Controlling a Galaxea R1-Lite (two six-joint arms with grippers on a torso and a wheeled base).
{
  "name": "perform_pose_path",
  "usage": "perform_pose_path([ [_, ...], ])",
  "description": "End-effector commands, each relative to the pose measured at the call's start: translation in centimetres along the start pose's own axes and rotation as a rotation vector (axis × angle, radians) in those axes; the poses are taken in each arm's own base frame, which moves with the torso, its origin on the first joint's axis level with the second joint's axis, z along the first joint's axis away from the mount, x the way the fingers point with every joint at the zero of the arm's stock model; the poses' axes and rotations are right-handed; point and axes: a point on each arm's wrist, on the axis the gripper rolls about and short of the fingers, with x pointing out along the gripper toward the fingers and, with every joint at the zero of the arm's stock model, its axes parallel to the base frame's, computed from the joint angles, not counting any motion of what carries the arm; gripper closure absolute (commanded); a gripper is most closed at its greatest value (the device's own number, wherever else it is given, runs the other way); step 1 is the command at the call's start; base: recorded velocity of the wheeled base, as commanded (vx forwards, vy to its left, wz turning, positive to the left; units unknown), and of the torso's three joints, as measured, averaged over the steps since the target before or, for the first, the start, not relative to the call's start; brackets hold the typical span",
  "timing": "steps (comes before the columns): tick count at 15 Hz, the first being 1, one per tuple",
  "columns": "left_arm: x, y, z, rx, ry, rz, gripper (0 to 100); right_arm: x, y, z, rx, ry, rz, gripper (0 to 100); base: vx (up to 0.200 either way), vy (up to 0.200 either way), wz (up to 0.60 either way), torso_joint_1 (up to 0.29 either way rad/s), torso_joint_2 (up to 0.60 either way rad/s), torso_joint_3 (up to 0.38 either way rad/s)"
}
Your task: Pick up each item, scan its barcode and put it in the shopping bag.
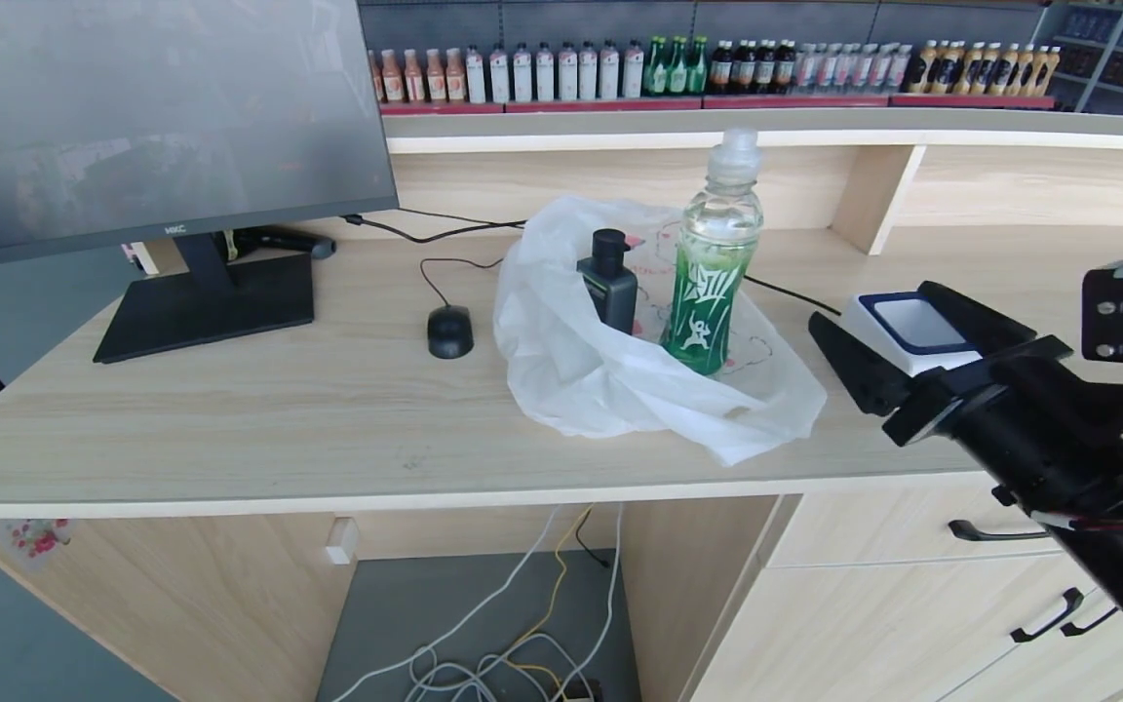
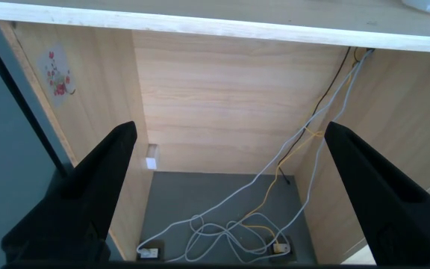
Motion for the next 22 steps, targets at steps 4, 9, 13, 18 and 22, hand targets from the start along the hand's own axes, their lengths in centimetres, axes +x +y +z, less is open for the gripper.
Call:
perform_pose_path([
  [4, 0.0, 0.0, 0.0, 0.0, 0.0, -0.002, 0, -10.7, -1.6, 1.8, 0.088, 0.015, -0.096, 0, 0.0, 0.0, 0.0, 0.0, 0.0, 0.0],
  [9, 0.0, 0.0, 0.0, 0.0, 0.0, -0.002, 0, -18.7, -1.2, 1.6, 0.104, 0.191, -0.066, 0, 0.0, 0.0, 0.0, 0.0, 0.0, 0.0],
  [13, 0.0, 0.0, 0.0, 0.0, 0.0, -0.002, 0, -24.0, -0.9, -0.5, 0.022, 0.281, 0.004, 0, 0.0, 0.0, 0.0, 0.0, 0.0, 0.0],
  [18, 0.0, 0.0, 0.0, 0.0, 0.0, -0.002, 0, -27.1, -0.6, -3.0, 0.006, 0.347, -0.009, 0, 0.0, 0.0, 0.0, 0.0, 0.0, 0.0],
  [22, 0.0, 0.0, 0.0, 0.0, 0.0, -0.002, 0, -27.1, -0.5, -3.1, 0.027, 0.361, -0.08, 0, 0.0, 0.0, 0.0, 0.0, 0.0, 0.0],
])
